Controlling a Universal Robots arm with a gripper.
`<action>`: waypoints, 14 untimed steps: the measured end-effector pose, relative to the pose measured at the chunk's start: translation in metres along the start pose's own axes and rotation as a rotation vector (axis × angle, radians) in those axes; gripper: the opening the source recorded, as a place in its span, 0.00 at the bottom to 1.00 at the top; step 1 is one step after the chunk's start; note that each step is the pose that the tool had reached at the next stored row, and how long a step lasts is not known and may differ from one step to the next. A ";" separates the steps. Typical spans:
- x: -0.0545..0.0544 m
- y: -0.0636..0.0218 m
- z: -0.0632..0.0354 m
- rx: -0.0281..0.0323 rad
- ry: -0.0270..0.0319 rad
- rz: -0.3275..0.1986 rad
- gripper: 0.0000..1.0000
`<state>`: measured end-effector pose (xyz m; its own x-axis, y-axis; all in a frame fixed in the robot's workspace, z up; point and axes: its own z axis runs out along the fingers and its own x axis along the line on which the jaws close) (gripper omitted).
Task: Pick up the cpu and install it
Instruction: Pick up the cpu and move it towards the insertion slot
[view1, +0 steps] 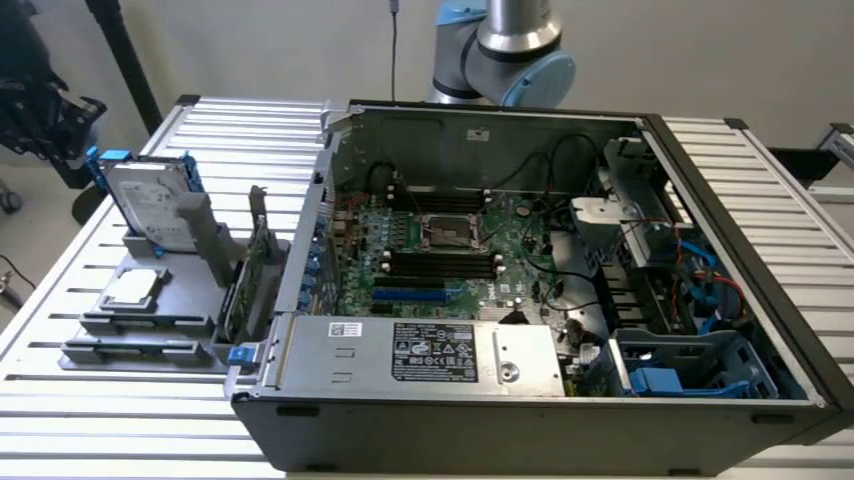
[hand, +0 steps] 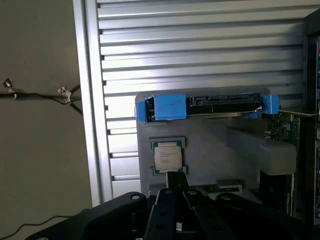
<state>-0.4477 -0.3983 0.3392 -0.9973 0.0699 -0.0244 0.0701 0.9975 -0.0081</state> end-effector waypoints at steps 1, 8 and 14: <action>0.000 0.0000 0.0000 0.0000 0.0000 0.000 0.11; 0.000 0.0000 0.0000 0.0000 0.0000 0.000 0.24; 0.000 0.0000 0.0000 0.0001 0.0001 0.000 0.47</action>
<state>-0.4477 -0.3984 0.3392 -0.9973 0.0699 -0.0243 0.0701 0.9975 -0.0082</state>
